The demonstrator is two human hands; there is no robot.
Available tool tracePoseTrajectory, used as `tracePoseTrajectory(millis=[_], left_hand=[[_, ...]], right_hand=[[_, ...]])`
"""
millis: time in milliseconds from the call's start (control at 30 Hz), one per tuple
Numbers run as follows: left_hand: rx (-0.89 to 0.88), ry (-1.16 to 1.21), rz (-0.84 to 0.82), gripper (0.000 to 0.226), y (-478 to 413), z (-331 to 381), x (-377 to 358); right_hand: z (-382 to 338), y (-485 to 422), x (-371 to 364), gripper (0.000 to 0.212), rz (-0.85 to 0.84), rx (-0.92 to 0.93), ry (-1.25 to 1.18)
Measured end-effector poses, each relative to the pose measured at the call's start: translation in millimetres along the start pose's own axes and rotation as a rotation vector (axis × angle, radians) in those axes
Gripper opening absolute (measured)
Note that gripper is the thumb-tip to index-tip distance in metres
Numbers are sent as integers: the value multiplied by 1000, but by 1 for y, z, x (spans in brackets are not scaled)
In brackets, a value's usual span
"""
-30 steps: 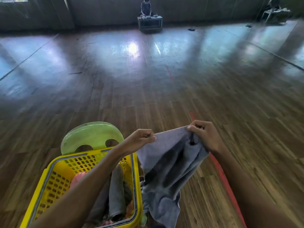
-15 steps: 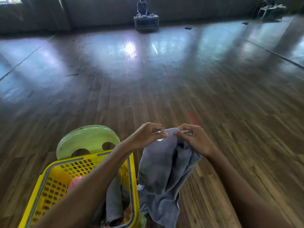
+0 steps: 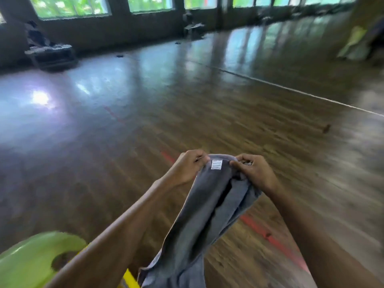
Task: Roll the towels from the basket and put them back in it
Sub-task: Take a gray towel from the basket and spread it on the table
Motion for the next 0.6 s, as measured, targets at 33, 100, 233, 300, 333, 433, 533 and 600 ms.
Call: tracePoseTrajectory(millis=[33,100,233,300,333,433,533,600], left_hand=[[-37,11,-60,31,-10,17,-15],[-117,21,-161,28,-28,51,-46],[-232,47,-300,25,-55,120,-111],[-272,66,-336,24,-64,153,-142],[-289,72,-354,23,-68,169,-158],[-331,86,-425,22,-78,213,-214],[-375,91,-481,21,-86,259,-272],[-413,59,-504,23,-87,295,-311]], right_hand=[[4,11,23,6,63,-19,11],[10,35,68,10,178,-59,33],[22,90,145,17,353,-128,82],[31,114,181,18,444,-166,92],[36,126,199,20,488,-179,91],[54,161,254,23,600,-220,104],[82,194,311,20,689,-246,120],[101,219,355,19,778,-280,129]])
Point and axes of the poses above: each hand's wrist, its own y-axis away from the middle knuckle, its own x-axis out of the back of the hand, z = x × y, the point moved 7 cm from there along -y, towards the middle knuckle, and after that the axes turned 1 degree about -z, right-handed, at the moved point
